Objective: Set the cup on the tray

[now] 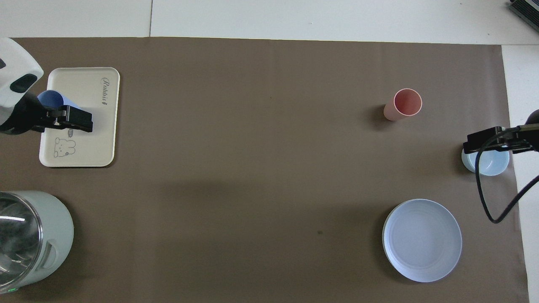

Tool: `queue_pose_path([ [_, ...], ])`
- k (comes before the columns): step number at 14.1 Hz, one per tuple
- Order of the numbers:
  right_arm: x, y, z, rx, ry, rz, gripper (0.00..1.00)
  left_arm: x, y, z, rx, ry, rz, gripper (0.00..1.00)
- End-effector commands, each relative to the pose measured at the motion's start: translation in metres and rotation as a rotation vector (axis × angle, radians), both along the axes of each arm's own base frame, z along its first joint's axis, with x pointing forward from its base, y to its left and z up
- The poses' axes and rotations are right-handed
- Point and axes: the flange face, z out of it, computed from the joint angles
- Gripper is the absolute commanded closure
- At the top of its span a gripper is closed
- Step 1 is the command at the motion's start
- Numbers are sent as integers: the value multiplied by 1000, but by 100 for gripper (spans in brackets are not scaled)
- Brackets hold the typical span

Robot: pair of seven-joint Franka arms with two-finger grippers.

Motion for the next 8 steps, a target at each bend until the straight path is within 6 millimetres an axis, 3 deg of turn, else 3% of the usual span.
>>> queue_pose_path([
  [1,-9,-5,0,-14,-1,-12,0,-3,2,5,-4,-9,-3,0],
  [4,-9,-2,3,-17,1,-10,0,-3,3,4,-4,-9,3,0],
  [6,-8,3,7,-16,7,-4,0,0,21,4,-4,-23,29,0],
  [8,-8,3,6,-17,13,-4,0,0,23,1,-4,-23,29,0],
])
